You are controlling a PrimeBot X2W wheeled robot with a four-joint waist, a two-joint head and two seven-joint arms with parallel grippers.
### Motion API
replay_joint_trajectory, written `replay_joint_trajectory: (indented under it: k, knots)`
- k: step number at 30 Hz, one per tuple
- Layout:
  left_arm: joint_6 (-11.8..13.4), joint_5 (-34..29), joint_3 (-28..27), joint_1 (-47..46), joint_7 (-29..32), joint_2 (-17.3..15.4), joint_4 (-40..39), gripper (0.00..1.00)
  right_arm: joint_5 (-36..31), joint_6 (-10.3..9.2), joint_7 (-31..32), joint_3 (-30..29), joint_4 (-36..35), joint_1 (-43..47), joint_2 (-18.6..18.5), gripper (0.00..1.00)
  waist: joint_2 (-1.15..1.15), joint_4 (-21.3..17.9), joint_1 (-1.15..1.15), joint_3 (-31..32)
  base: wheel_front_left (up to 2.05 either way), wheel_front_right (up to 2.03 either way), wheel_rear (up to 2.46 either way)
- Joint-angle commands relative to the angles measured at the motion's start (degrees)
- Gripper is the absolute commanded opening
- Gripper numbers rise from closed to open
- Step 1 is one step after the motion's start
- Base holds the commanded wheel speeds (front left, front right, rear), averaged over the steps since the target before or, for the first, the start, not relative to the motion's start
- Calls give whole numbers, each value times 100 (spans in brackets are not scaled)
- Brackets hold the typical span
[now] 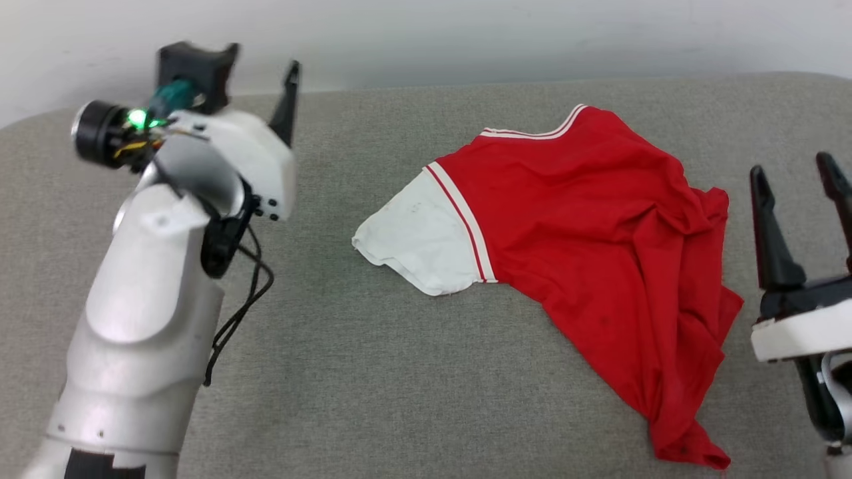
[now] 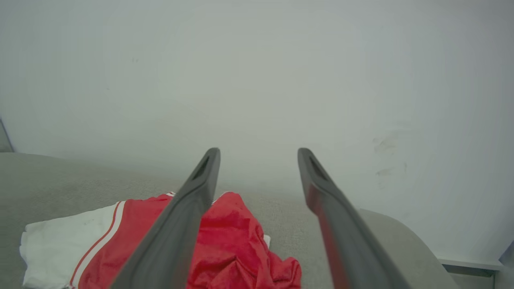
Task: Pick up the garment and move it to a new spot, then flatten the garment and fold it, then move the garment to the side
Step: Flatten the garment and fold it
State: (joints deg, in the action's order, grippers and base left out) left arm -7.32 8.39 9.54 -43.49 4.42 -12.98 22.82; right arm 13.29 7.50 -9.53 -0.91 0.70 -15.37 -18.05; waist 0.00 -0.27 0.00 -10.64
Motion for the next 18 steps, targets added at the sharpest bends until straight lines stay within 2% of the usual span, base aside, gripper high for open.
replay_joint_trajectory:
  k: [1, 5, 10, 18]
  knots:
    - [-7, 238, 293, -207, 304, -77, 141, 100, -100, -2, 75, -53, -232, 194, 115, 100, 0, -50, 0, -46, 0, 0, 0]
    - [-5, 1154, 1226, -793, 1423, -403, 476, 100, -265, -2, 317, -152, -772, 516, 351, 100, 0, -148, 0, -162, 0, 0, 0]
    - [-7, 2132, 2280, -1373, 2716, -804, 645, 100, -393, -2, 543, -52, -1092, 633, 409, 100, 0, -312, 0, -347, 0, 0, 0]
    - [-7, 3234, 3403, -1960, 4170, -1205, 789, 100, -415, -2, 688, 129, -1339, 422, 445, 100, 0, -592, 0, -742, 0, 0, 0]
